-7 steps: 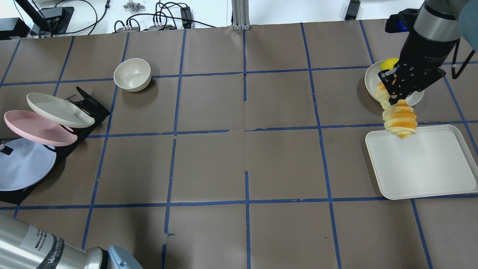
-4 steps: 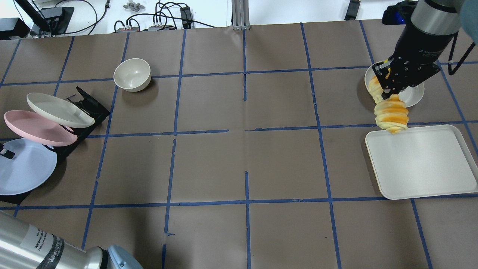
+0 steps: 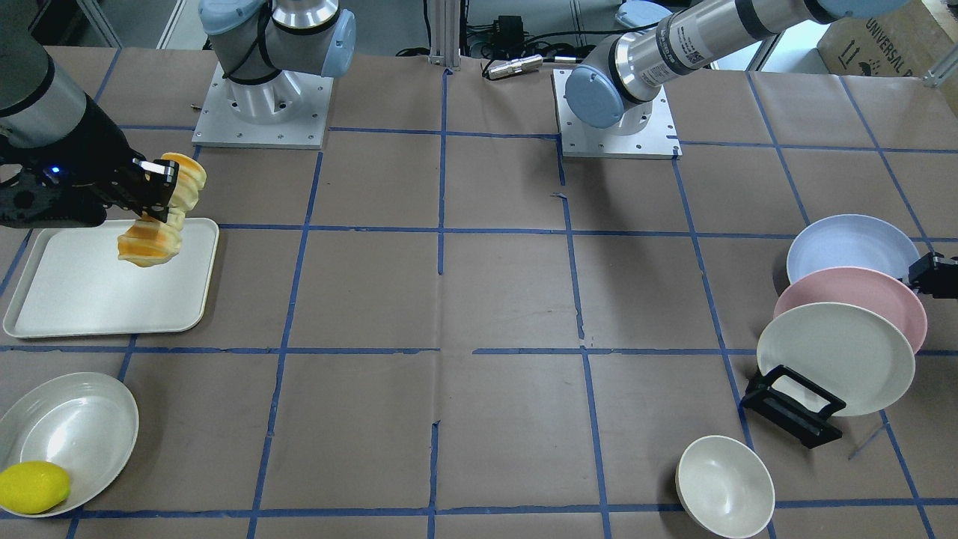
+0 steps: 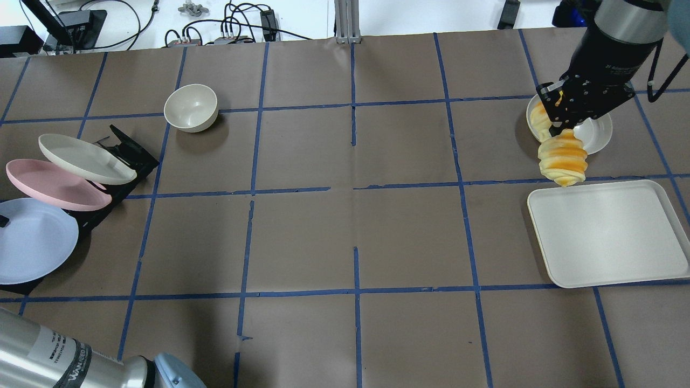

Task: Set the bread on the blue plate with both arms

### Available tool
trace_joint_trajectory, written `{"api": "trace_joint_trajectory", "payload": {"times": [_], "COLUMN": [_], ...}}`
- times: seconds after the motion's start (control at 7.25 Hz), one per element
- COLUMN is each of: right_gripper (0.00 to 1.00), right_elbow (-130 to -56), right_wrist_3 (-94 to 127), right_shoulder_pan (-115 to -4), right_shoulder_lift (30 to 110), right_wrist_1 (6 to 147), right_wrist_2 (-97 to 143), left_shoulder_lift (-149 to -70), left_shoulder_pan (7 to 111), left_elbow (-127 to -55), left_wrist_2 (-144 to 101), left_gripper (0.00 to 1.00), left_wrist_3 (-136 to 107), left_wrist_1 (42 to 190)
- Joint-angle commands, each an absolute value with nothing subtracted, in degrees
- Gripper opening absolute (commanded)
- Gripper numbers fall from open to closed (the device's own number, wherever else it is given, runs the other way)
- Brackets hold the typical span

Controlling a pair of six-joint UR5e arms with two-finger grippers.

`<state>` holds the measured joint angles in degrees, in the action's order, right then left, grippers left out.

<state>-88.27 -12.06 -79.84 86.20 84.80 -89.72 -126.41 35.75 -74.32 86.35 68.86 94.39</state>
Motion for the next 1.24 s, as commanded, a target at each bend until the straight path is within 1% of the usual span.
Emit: {"api": "trace_joint_trajectory", "payload": {"times": [0.0,0.28,0.41,0.69,0.97,1.1], "right_gripper": [0.09,0.09,0.09,0.09,0.09,0.09], "right_elbow": [-86.6,-86.0,-85.6,-85.5,-85.5,-85.5], "right_wrist_3": [-12.0,-12.0,-12.1,-12.1,-12.1,-12.1], "right_shoulder_pan": [-79.8,-79.8,-79.8,-79.8,-79.8,-79.9], "right_shoulder_lift": [85.5,85.1,85.0,84.8,84.1,83.4], "right_wrist_1": [84.5,84.5,84.5,84.7,84.8,85.0], "right_wrist_2": [-89.6,-89.8,-89.7,-89.1,-89.3,-89.2], "left_shoulder_lift": [-121.4,-115.8,-113.1,-106.6,-102.8,-102.4], "left_shoulder_pan": [33.2,30.3,30.1,32.3,43.0,47.5], "left_elbow": [-73.7,-73.8,-73.9,-74.7,-75.3,-75.4], "left_wrist_2": [87.4,87.5,87.5,86.7,84.0,81.9], "left_gripper": [0.13,0.12,0.12,0.12,0.12,0.12], "left_wrist_3": [70.0,73.0,73.1,72.5,68.7,64.8], "left_wrist_1": [99.6,105.6,108.3,108.9,108.9,108.9]}}
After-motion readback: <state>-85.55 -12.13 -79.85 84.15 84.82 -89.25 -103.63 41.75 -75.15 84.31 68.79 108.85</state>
